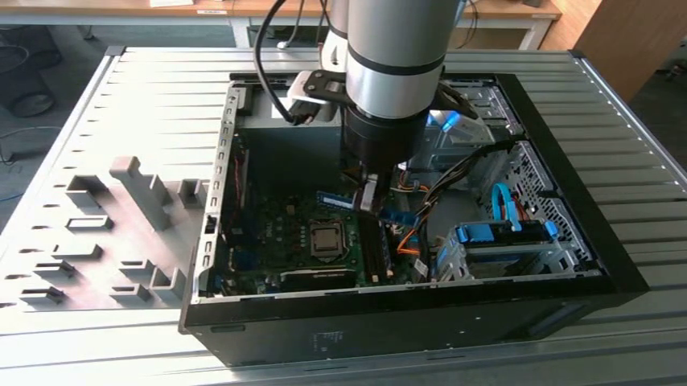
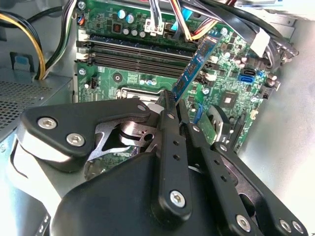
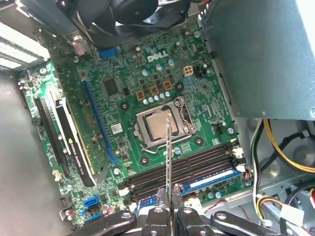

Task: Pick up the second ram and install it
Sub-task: 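Insert the second ram into the second slot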

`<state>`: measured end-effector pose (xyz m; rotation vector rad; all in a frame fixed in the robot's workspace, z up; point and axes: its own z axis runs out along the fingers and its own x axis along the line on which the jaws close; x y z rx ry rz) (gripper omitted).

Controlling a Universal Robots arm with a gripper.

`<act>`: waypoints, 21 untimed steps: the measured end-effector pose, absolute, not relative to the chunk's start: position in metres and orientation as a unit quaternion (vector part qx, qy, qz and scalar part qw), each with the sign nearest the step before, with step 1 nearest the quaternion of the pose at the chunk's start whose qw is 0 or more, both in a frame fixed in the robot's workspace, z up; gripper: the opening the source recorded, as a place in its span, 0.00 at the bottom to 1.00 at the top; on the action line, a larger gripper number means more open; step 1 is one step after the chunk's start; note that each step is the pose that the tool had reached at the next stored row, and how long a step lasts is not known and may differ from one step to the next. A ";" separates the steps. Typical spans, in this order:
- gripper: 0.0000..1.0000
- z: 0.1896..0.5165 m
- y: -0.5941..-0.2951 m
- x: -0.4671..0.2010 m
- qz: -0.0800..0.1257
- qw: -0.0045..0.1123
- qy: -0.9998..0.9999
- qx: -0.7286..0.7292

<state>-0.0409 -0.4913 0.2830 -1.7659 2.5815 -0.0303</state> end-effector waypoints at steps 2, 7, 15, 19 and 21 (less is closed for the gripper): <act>0.14 0.283 -0.491 -0.041 -0.010 0.006 0.829 -0.559; 0.14 0.283 -0.491 -0.041 -0.013 0.005 0.837 -0.547; 0.14 0.282 -0.491 -0.041 -0.016 0.002 0.850 -0.527; 0.14 0.282 -0.491 -0.041 -0.018 0.001 0.855 -0.518; 0.14 0.282 -0.491 -0.041 -0.019 0.000 0.858 -0.513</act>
